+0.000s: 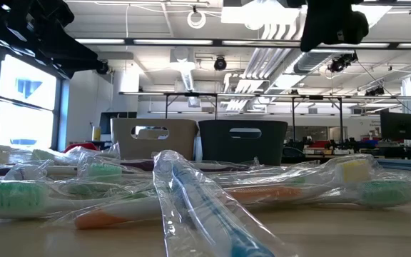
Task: Pick & Place Toothbrushes
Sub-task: Put the orange toothbrush into the transparent bin
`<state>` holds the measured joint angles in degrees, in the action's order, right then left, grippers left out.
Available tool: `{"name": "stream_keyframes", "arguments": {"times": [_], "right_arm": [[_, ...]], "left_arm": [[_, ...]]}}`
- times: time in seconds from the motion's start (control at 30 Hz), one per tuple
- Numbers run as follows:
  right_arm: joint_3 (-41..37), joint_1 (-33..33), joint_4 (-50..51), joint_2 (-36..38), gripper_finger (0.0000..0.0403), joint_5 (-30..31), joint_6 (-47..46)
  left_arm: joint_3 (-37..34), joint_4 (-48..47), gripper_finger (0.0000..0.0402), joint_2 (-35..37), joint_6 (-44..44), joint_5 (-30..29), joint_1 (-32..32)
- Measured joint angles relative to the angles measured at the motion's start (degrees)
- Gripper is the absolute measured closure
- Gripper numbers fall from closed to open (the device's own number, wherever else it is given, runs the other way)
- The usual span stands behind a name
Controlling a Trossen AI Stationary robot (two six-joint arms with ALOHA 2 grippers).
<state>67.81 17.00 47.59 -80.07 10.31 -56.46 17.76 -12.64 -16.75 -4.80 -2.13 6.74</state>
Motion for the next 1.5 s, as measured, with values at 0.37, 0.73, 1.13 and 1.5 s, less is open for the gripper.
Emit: {"name": "stream_keyframes", "arguments": {"times": [0.37,0.73,1.13,1.5], "right_arm": [[0.0,4.9,3.6,-4.0,0.0401,-5.1,-10.2],[0.0,7.4,3.9,-10.8,0.0301,-4.9,-8.1],[0.0,9.5,3.9,-19.6,0.0274,-6.1,-4.8],[0.0,9.2,4.2,-25.4,0.0284,-7.3,-0.5]], "left_arm": [[0.0,-0.3,0.0239,0.0,0.0,0.0,0.0],[0.0,-0.4,0.0239,0.0,0.0,0.0,0.0],[0.0,-0.4,0.0239,0.0,0.0,0.0,0.0],[0.0,-0.6,0.0239,0.0,0.0,0.0,0.0]]}}
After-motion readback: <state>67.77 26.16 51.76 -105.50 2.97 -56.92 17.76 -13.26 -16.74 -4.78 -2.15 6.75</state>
